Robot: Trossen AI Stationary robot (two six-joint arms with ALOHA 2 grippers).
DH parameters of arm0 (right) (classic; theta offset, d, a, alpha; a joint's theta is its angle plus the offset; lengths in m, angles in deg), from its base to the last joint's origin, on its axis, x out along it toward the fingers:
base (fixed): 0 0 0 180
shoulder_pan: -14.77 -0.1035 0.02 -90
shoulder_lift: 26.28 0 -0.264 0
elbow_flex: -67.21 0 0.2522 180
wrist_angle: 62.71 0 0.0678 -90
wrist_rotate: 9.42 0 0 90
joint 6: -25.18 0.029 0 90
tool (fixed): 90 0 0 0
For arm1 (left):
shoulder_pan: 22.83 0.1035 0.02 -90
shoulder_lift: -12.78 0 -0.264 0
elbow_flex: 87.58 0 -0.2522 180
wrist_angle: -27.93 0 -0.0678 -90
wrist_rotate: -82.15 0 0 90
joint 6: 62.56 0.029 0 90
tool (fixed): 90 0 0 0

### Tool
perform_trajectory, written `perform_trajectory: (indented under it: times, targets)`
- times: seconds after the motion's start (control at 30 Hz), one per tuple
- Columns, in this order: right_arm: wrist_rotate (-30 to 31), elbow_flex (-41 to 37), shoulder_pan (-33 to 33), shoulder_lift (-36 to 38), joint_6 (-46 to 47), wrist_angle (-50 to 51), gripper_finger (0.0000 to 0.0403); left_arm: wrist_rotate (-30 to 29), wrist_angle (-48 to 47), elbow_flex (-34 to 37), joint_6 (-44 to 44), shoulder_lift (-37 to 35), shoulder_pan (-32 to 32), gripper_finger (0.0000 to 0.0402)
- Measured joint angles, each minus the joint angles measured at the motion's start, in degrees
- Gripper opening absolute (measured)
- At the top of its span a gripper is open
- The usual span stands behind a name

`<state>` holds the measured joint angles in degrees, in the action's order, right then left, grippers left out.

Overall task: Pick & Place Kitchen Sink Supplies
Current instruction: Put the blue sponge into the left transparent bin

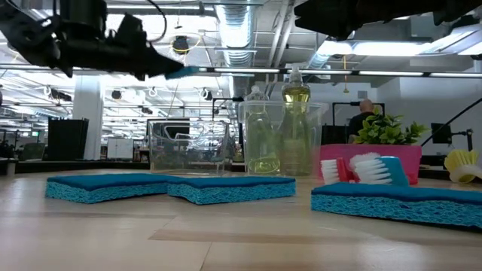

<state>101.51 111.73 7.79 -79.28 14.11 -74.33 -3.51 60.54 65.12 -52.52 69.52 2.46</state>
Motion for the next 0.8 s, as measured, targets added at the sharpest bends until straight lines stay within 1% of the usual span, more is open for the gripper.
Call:
perform_trajectory:
  times: [0.13, 0.33, 0.43, 0.57, 0.73, 0.8]
  targets:
    - [0.0, 0.0, 0.0, 0.0, 0.0, -0.31, 0.026, -0.01, 1.23, 0.01, -0.02, 3.38, 1.0, 0.0008]
    - [0.0, 0.0, 0.0, 0.0, 0.0, -0.39, 0.026, 0.0, 4.76, 0.02, -0.03, 6.56, 0.86, 0.0008]
    - [0.0, 0.0, 0.0, 0.0, 0.0, -0.39, 0.026, -0.73, 6.24, 0.02, -0.34, 7.74, 0.86, 0.0017]
    - [0.0, 0.0, 0.02, 0.0, 0.02, -0.38, 0.026, -1.6, 6.66, 0.02, -2.64, 8.69, 0.86, 0.0049]
    - [0.0, 0.0, 0.0, 0.0, 0.02, -0.38, 0.026, -2.84, 6.86, 0.04, -10.53, 7.75, 0.86, 0.01]
    - [0.0, 0.0, 0.0, 0.0, 0.04, -0.36, 0.026, -1.54, 6.88, 0.04, -13.62, 6.66, 0.84, 0.0116]
